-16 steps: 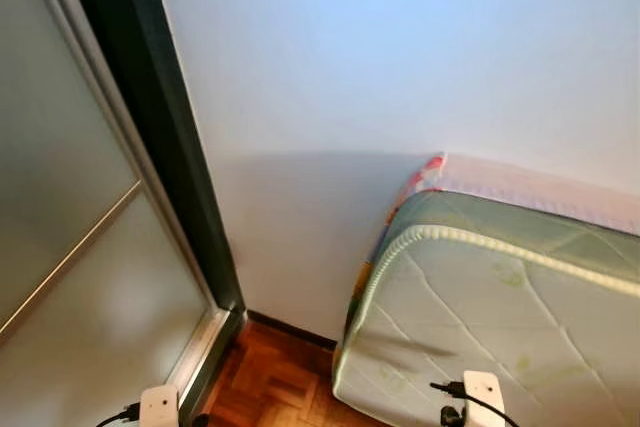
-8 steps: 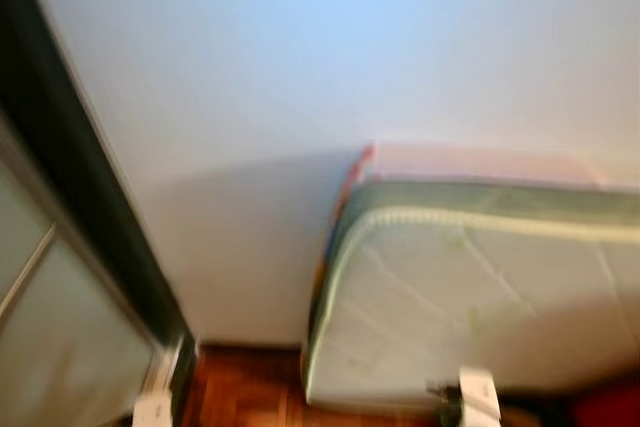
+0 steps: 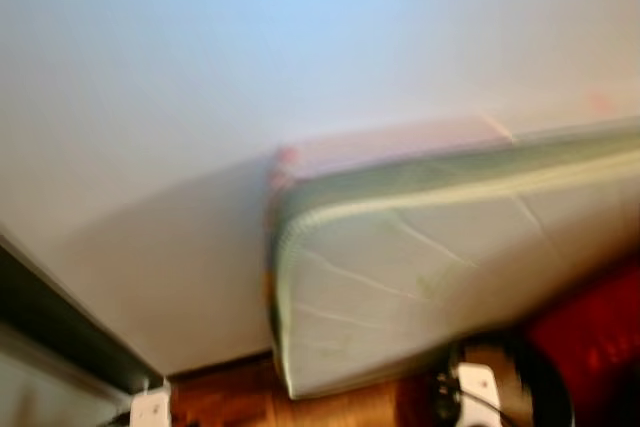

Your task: Clean up the room

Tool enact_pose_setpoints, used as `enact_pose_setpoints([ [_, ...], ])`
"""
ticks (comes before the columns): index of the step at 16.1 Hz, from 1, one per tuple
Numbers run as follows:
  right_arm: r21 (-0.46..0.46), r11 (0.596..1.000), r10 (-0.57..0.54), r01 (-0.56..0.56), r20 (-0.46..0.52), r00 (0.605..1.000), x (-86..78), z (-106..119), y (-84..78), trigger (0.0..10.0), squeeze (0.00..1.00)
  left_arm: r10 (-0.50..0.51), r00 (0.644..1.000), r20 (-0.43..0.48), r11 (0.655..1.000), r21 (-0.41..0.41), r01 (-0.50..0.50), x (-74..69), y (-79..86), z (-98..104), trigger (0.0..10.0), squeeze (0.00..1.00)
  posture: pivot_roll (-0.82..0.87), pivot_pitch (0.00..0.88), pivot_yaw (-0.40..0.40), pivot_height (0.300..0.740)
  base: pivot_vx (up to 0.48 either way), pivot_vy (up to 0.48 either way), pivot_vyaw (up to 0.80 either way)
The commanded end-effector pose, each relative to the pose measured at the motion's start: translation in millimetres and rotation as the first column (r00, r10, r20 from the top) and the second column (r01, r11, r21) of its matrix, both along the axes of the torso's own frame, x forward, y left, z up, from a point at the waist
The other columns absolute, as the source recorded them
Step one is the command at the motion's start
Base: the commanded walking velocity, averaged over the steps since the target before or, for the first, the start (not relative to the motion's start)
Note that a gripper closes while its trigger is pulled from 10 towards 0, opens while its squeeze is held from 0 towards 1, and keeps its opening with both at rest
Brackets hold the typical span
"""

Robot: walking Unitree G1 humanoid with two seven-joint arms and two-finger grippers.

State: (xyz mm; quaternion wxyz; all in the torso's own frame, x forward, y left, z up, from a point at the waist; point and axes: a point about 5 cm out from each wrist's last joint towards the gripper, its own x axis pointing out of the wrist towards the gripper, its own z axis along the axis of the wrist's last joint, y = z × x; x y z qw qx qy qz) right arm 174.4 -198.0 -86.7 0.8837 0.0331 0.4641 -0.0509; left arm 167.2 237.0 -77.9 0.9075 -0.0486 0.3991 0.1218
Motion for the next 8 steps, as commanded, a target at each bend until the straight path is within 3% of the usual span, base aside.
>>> enact_pose_setpoints([
  [1,0.096,0.995,-0.044,0.038,0.055,0.998,53.2,29,-7.1,10.0,0.00,-0.152,0.981,-0.124,0.988,0.022,0.156,6.4,-11.7,-3,10.0,0.00,0.05,0.000,0.006,0.740,0.000,0.000,-0.75],
  [8,0.125,0.988,-0.102,0.095,0.054,0.993,54.6,27,2.9,10.0,0.00,-0.177,0.977,-0.117,0.981,0.055,0.184,14.3,-3.2,2,10.0,0.00,0.04,0.000,0.066,0.740,0.000,0.000,-0.75],
])
